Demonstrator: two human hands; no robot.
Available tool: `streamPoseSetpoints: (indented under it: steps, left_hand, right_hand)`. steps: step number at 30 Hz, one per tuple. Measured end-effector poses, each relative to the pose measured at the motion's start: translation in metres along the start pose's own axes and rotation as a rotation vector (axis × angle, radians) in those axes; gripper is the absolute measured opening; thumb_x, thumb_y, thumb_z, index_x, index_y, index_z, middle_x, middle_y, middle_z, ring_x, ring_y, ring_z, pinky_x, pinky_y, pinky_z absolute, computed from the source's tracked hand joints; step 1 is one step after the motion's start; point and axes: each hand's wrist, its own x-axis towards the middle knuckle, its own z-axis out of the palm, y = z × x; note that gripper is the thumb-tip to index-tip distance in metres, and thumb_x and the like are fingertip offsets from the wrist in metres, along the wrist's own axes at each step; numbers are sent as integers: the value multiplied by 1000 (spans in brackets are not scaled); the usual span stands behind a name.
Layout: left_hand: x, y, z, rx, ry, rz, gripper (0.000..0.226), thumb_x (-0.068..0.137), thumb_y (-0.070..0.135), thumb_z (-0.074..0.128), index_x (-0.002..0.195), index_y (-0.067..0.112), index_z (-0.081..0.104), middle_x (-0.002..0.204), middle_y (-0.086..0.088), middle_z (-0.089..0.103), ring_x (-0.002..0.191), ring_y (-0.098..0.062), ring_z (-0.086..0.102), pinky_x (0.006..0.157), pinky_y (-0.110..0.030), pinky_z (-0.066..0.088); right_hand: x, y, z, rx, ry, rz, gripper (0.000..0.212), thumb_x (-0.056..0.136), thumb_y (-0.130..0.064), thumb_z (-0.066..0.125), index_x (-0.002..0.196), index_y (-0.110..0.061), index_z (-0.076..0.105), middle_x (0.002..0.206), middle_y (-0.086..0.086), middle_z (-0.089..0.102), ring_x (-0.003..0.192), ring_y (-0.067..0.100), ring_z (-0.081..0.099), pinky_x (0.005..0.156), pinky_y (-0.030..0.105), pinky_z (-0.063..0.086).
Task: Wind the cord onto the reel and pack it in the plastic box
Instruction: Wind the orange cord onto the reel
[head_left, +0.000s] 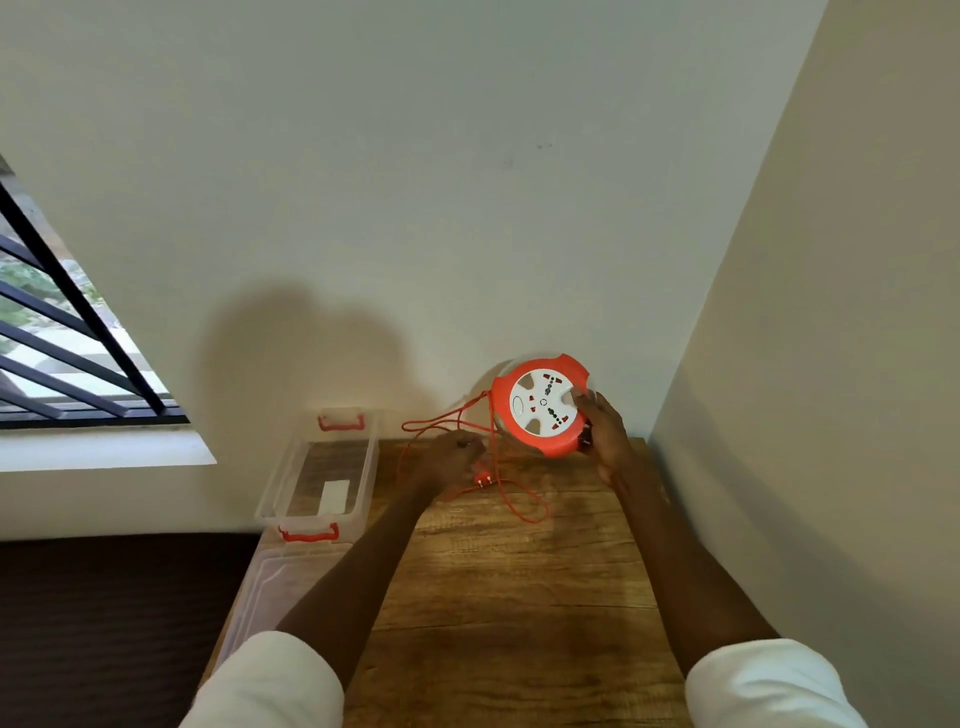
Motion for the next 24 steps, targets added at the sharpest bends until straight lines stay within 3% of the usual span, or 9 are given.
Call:
streamPoseSetpoints:
  steps: [2, 4, 9, 13, 15, 17, 19, 22, 24]
  left_hand:
    - [-4, -6, 7, -309, -146, -87, 17, 89, 17, 67, 104, 9, 69, 100, -9, 72, 96, -25, 69, 91, -35, 56]
    - [-11, -2, 14, -380, -146, -122, 24, 92, 13, 64, 114, 3, 67, 113, -19, 70, 107, -39, 67, 100, -50, 52]
    - [-19, 7, 21, -363, 80, -41, 19, 100, 6, 51, 105, 9, 69, 102, -7, 72, 88, -20, 70, 73, -27, 58]
    - [-10, 1, 14, 3, 239, 178, 26, 94, 5, 59, 106, 22, 74, 112, -1, 70, 99, -18, 67, 81, -16, 51]
    - [-7, -2, 9, 143, 235, 260, 41, 91, 9, 64, 107, 46, 69, 122, 0, 60, 110, -19, 61, 89, -22, 52]
    - [-11, -3, 9, 73, 197, 309, 39, 90, 17, 66, 106, 53, 64, 120, -1, 52, 113, -23, 57, 99, -43, 52]
    - [-20, 9, 9, -60, 170, 176, 15, 91, 29, 65, 104, 36, 60, 114, -3, 50, 108, -24, 57, 100, -49, 51]
    - [-12, 0, 11, -374, 235, -32, 41, 83, 24, 72, 116, 15, 50, 126, -22, 56, 100, -29, 64, 71, -45, 61]
    - [-7, -10, 11, -523, 168, -94, 41, 88, 16, 71, 120, 1, 51, 118, -27, 63, 89, -30, 65, 60, -36, 60]
  right_hand:
    - [-3, 7, 1, 31, -10, -1, 39, 89, -46, 69, 122, -27, 62, 114, 2, 74, 107, 30, 68, 92, 51, 57]
    - [-7, 9, 5, 66, -15, 4, 52, 83, -47, 75, 128, -27, 59, 117, 3, 73, 109, 30, 68, 88, 49, 59]
    - [-16, 15, 11, 166, -43, 67, 80, 65, -45, 85, 136, -24, 54, 122, 7, 70, 110, 30, 67, 76, 42, 60]
    - [-24, 31, 15, 194, -60, 93, 66, 76, -33, 81, 135, -19, 53, 122, 12, 69, 106, 30, 69, 66, 35, 59]
    - [-28, 40, 17, 206, -68, 117, 55, 85, -25, 77, 134, -17, 54, 123, 15, 69, 105, 32, 69, 64, 35, 59]
    - [-32, 48, 19, 210, -75, 144, 47, 88, -22, 74, 132, -16, 56, 122, 16, 69, 105, 35, 70, 69, 40, 60]
    - [-36, 53, 22, 243, -94, 179, 43, 89, -20, 72, 129, -14, 58, 120, 17, 71, 105, 36, 70, 70, 41, 61]
    - [-41, 56, 25, 348, -135, 245, 43, 90, -20, 70, 130, -11, 58, 120, 18, 71, 106, 37, 70, 70, 40, 62]
    - [-42, 58, 25, 387, -151, 256, 44, 91, -20, 68, 132, -8, 56, 121, 19, 70, 105, 36, 70, 71, 41, 62]
